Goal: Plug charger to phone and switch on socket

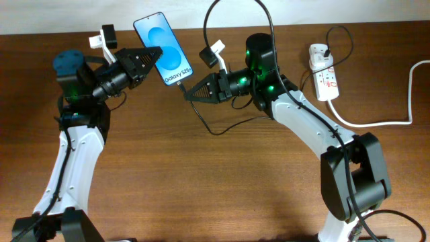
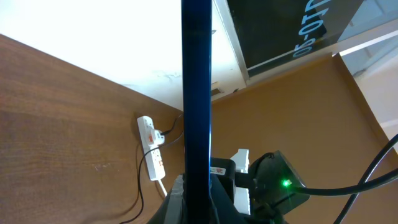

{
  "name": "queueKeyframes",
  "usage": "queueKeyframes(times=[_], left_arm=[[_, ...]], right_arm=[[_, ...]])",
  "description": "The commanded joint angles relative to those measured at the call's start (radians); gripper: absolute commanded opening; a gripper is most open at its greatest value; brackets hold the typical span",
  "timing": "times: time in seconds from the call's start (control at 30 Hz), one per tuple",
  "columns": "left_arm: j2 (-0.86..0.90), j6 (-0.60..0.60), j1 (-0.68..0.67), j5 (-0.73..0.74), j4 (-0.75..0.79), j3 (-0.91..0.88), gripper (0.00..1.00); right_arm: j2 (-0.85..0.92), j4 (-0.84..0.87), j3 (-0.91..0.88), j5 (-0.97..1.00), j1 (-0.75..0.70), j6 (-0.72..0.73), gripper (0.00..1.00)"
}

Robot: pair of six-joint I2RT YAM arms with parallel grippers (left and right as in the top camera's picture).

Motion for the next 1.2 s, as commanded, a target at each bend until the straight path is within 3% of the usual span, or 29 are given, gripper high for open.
queueKeyframes(times=[0.0,1.17], left_arm=[[-0.003,0.0,0.002,0.012,0.01,0.003,0.0],[-0.003,0.0,0.002,0.023,0.006,0.003,0.0]], right_arm=[[0.003,0.006,0.0,0.019,0.006,-0.013,0.04],[0.003,0.026,0.0,0.033,-0.021,-0.013,0.04]])
